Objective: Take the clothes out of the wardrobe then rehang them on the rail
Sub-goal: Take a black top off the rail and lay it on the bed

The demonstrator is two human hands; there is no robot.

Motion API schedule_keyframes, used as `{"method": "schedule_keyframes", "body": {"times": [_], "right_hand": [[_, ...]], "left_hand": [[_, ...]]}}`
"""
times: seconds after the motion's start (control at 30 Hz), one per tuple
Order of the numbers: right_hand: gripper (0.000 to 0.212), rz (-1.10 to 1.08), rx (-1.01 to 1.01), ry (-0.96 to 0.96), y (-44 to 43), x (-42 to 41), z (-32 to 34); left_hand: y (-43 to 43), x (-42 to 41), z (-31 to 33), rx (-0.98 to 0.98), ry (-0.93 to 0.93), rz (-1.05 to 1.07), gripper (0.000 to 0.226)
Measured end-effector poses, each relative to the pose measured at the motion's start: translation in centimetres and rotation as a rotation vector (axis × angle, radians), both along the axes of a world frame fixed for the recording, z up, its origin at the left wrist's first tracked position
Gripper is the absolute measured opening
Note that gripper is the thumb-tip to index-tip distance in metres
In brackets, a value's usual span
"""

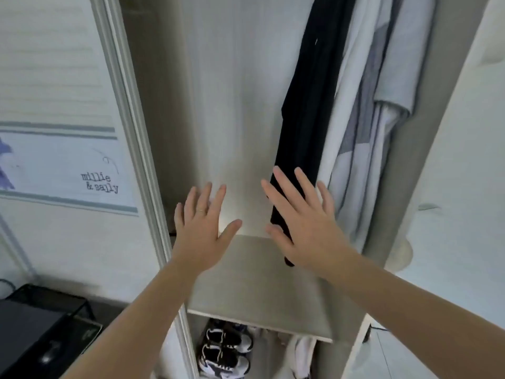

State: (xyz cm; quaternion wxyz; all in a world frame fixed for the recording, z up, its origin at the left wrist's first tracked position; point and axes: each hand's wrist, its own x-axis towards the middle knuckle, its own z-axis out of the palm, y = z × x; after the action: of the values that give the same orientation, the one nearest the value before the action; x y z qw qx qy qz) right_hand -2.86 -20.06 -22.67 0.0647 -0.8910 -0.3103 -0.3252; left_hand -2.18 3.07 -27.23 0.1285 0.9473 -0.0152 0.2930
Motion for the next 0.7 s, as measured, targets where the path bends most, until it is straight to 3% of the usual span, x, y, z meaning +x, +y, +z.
{"method": "schedule_keyframes", "body": {"times": [0.33, 0.47, 0.7], "right_hand": [[0.068, -0.122, -0.009, -0.356, 0.8, 8.3, 19.7], [0.068, -0.224, -0.027, -0.433, 0.1, 11.4, 25.9], [0.062, -0.371, -0.006, -0.578, -1.6, 14.6, 34.6]], "left_hand": [[-0.8, 13.3, 19.7, 0.126, -0.294, -0.159, 0.074], [-1.9, 18.2, 23.6, 0.088, -0.387, -0.216, 0.073], [-4.1, 26.5, 29.0, 0.018, -0.373, -0.348, 0.083]]}}
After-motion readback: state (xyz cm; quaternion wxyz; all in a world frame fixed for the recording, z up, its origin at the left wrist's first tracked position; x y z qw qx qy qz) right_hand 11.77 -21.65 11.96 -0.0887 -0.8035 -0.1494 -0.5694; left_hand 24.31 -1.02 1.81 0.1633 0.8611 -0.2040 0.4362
